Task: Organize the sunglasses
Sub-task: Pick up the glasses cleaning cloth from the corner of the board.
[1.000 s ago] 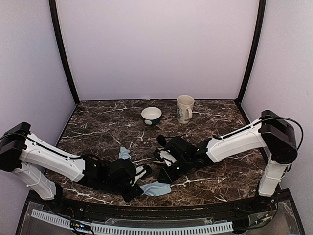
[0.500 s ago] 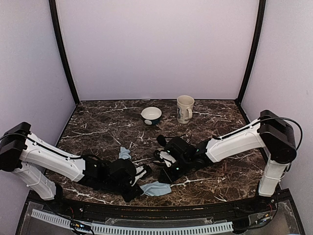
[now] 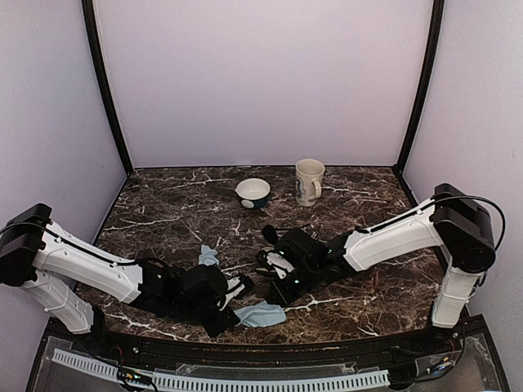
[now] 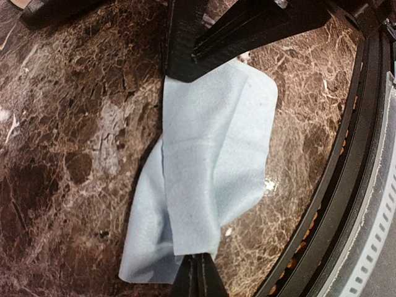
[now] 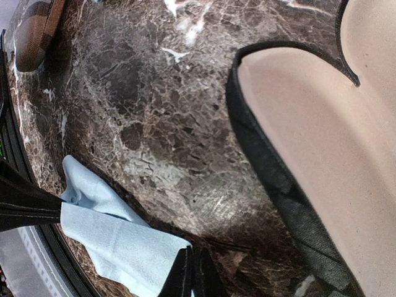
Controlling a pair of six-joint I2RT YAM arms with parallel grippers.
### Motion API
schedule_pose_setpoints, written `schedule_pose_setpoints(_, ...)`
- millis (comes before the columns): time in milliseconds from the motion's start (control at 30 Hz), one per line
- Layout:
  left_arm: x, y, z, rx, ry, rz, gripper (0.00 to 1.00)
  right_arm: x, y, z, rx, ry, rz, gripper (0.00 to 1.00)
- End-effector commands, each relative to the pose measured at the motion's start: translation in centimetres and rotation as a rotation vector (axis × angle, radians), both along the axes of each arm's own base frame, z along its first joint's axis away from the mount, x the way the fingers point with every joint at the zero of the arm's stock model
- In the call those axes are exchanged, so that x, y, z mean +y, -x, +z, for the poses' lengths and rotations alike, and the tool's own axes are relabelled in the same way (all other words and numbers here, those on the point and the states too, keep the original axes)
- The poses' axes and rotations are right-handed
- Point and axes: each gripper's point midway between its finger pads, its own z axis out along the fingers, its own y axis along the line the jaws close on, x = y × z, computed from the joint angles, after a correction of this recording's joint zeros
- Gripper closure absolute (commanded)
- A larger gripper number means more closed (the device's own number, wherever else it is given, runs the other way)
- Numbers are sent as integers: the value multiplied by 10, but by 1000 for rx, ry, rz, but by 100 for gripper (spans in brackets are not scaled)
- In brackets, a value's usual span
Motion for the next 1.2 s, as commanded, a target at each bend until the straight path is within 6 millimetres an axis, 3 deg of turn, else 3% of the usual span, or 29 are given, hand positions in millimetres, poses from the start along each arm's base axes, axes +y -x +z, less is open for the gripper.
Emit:
schedule_pose_setpoints(0,-6,1,6,-2,17,-9,100,4,3,1,-7,-16,12,96)
schedule_pose_setpoints(200,-4,-2,9,-20,11,-5,100,4,1,9,-27,-32,7,97)
schedule_pose_setpoints(833,-8,-24,43,-38,135,40,100,3,-6,42,-97,-108,-2,100)
schedule_pose_setpoints(1167,-8,-38,59,-53,189,91,100,-11,-19,69,-164,-161,-59,100)
